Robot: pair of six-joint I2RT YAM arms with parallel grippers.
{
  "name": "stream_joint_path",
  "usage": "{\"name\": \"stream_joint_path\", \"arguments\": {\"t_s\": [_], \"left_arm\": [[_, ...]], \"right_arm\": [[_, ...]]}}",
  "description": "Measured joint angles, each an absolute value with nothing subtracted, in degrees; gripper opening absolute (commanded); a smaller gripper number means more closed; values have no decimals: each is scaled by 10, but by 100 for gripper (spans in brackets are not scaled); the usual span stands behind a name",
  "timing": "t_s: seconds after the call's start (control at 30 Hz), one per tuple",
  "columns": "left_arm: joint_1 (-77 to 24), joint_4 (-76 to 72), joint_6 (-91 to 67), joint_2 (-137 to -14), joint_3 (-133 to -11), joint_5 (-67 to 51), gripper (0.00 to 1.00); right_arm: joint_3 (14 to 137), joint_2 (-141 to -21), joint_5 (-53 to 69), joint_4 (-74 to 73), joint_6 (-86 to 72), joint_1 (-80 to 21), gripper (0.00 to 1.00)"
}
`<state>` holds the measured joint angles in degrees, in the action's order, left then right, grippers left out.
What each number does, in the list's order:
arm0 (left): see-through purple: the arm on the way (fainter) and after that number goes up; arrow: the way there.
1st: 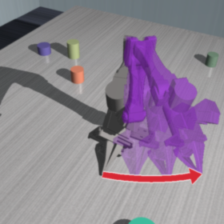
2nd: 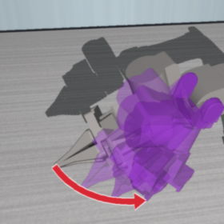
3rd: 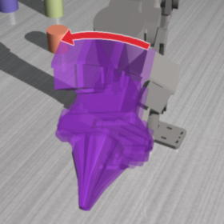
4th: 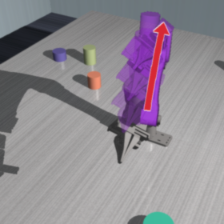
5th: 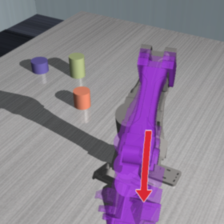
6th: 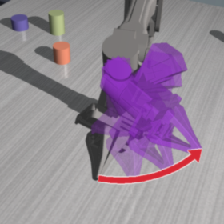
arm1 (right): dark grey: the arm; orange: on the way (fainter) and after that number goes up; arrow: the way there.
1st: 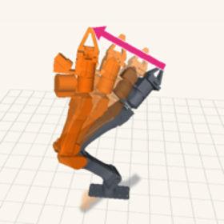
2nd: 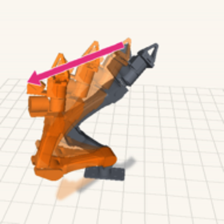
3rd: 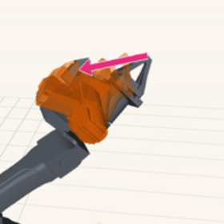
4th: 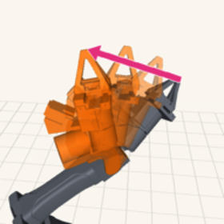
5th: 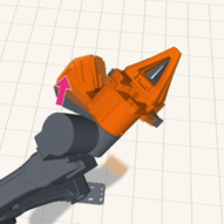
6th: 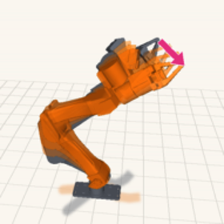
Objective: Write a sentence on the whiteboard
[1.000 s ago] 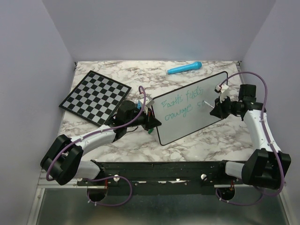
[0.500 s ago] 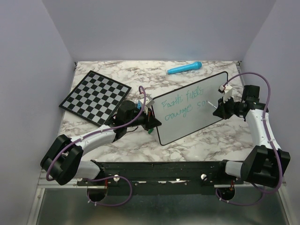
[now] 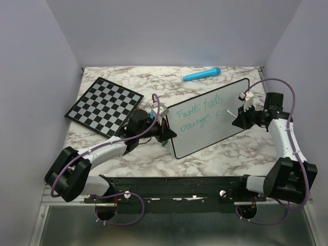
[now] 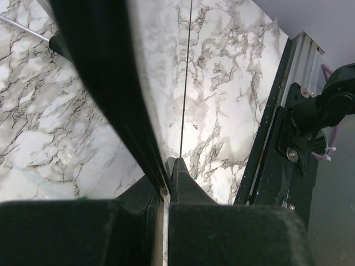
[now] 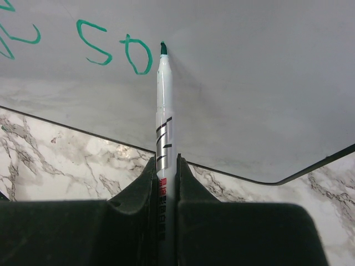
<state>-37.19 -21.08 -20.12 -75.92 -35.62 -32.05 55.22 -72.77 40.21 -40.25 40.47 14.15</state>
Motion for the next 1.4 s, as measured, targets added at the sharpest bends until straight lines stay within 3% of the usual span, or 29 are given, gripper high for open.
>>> {"name": "stream_joint_path", "arguments": {"t_s": [1.4], "left_arm": [[-372, -210, -204, -760, -356, -320, 0]], "right_arm": [[569, -735, 356, -404, 401, 143, 0]]}}
